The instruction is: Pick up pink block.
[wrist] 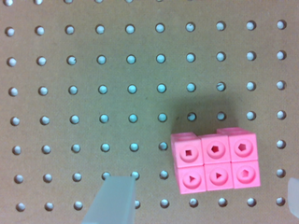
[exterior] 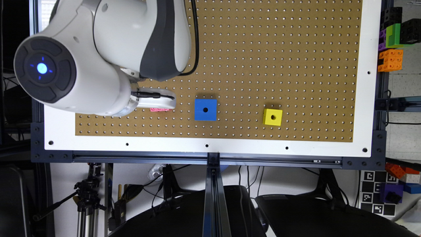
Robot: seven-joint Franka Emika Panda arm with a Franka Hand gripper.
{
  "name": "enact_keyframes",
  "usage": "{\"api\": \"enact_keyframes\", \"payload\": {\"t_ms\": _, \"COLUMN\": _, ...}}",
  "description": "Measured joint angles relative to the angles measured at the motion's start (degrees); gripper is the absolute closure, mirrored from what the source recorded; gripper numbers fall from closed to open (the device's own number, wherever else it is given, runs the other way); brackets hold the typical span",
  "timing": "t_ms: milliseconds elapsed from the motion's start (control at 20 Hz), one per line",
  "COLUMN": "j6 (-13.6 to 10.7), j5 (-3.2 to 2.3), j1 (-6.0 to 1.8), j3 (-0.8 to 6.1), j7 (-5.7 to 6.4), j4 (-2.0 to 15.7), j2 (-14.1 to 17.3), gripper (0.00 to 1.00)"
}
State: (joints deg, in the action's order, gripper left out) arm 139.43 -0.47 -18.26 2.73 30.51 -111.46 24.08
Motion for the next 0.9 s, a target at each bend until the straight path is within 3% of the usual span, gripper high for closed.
{"api": "enact_keyframes", "payload": {"t_ms": 250, "j6": -0.24, "j5": 0.00, "j1": 0.59, "j3": 0.50, "j7": 0.15, "j4": -0.08, "j2": 0.08, "gripper": 0.00}}
{"api": "enact_keyframes", "payload": {"t_ms": 550, "j6": 0.47, "j5": 0.00, "j1": 0.66, "j3": 0.50, "j7": 0.14, "j4": -0.03, "j2": 2.32, "gripper": 0.00}}
{"api": "enact_keyframes", "payload": {"t_ms": 900, "j6": 4.32, "j5": 0.00, "j1": 0.66, "j3": 0.50, "j7": 0.12, "j4": 0.01, "j2": 6.56, "gripper": 0.00}}
